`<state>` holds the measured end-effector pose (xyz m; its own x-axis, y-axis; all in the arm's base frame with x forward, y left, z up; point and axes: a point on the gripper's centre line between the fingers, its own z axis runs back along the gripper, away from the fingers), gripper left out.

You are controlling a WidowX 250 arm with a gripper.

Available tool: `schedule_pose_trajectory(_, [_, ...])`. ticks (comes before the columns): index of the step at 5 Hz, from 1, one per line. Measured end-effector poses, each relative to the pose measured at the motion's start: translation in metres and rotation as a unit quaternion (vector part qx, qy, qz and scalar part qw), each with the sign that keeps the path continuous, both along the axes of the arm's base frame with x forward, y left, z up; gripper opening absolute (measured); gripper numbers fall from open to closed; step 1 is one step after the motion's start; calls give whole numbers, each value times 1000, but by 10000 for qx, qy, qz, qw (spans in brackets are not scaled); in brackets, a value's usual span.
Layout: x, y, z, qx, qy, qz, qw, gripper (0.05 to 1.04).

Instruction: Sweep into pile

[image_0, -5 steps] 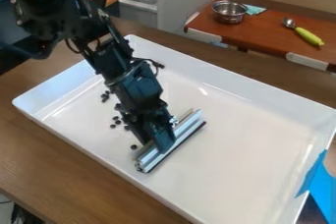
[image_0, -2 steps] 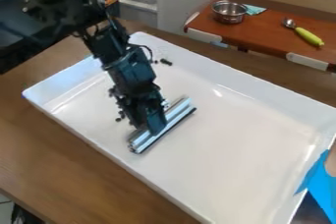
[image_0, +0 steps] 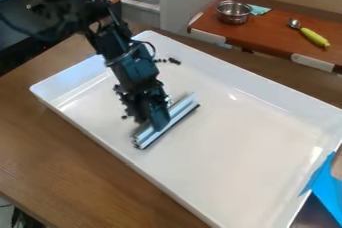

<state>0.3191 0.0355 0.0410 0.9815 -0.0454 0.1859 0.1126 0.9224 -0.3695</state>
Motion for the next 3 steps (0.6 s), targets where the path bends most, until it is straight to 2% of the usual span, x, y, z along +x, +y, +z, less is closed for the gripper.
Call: schedule_pose_trajectory(3, [13,20,1,19,28,-30,10000,372])
